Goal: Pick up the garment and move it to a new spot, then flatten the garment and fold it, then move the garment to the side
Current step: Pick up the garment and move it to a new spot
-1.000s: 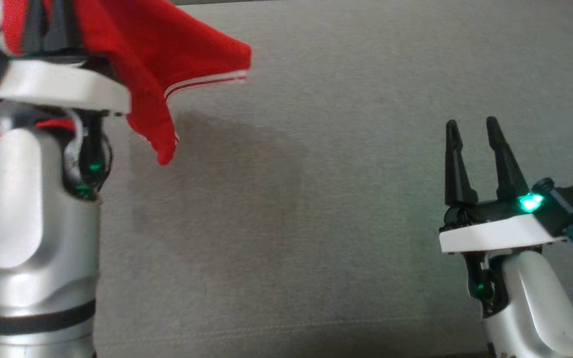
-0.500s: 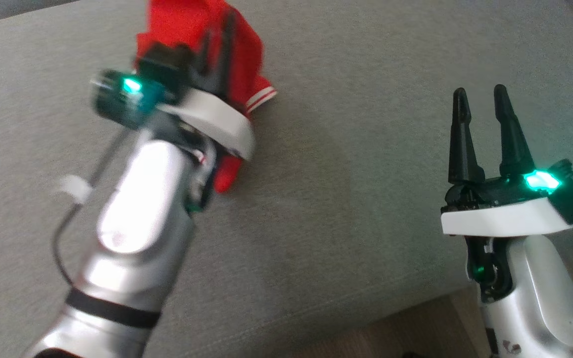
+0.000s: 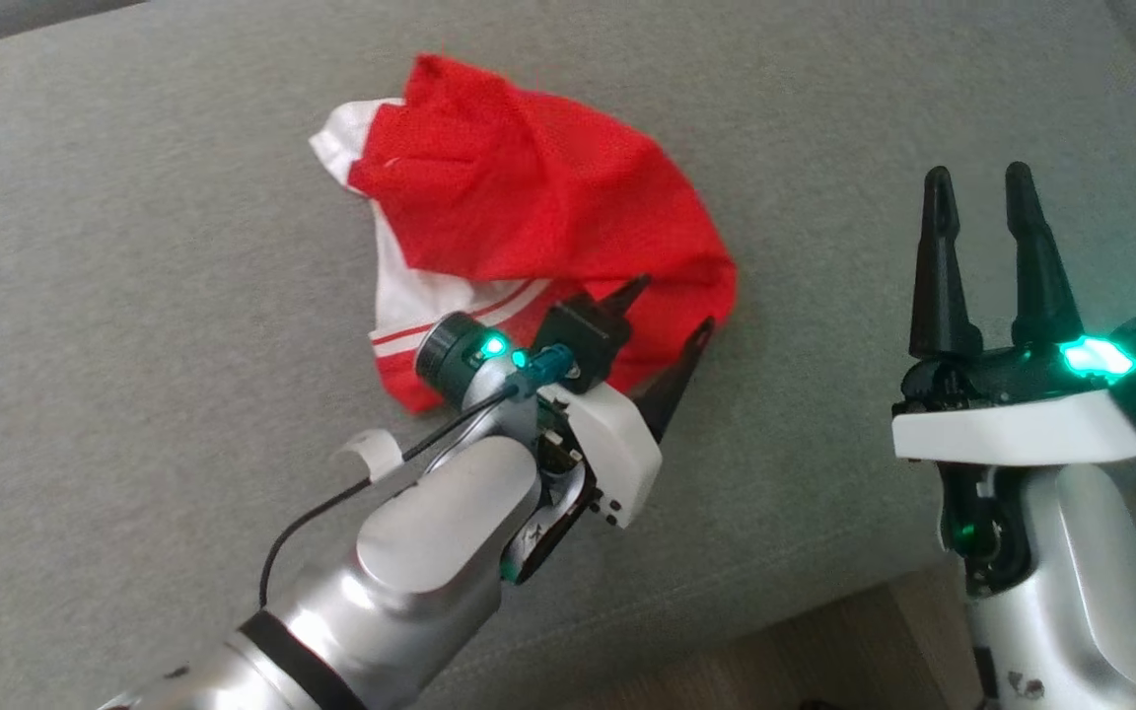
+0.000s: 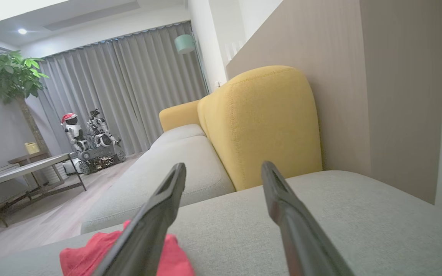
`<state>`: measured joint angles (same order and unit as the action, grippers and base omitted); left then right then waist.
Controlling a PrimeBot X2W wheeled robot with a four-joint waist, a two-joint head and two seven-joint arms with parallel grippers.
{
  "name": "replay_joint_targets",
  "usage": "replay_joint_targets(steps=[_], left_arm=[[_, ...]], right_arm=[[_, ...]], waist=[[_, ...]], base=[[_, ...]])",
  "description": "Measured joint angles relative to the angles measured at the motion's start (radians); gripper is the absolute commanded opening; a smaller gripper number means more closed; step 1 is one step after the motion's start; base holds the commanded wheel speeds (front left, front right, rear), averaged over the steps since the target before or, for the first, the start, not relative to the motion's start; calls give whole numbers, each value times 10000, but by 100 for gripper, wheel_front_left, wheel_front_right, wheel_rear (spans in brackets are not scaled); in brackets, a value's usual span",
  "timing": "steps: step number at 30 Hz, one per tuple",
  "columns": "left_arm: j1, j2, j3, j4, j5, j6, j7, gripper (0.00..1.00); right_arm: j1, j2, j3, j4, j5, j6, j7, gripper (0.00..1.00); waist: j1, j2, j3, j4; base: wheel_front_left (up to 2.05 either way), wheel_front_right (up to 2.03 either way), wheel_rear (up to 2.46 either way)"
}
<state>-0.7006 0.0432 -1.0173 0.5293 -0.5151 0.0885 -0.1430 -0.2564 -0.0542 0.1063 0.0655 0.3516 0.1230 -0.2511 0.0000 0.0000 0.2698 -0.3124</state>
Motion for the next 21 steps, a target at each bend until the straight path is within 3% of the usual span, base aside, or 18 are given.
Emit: replay_joint_targets(steps=[6, 12, 17, 21], left_arm=[[-18, 10, -134, 439, -761, 403, -464, 100], [-29, 38, 424, 926, -1139, 617, -886, 100], [41, 403, 1154, 742, -1243, 744, -1053, 100], [713, 909, 2506, -514, -1358, 1143, -1064, 100]], right_arm=[[13, 6, -171, 19, -109, 0, 0, 100], [95, 6, -405, 171, -474, 0, 0, 100], [337, 8, -523, 341, -742, 0, 0, 100], [511, 8, -554, 506, -976, 0, 0, 100]], waist=[[0, 0, -256, 629], [0, 0, -591, 1452], [0, 0, -911, 2160], [0, 0, -1235, 2752]], base=[[0, 0, 0], [0, 0, 0], [0, 0, 0], [0, 0, 0]])
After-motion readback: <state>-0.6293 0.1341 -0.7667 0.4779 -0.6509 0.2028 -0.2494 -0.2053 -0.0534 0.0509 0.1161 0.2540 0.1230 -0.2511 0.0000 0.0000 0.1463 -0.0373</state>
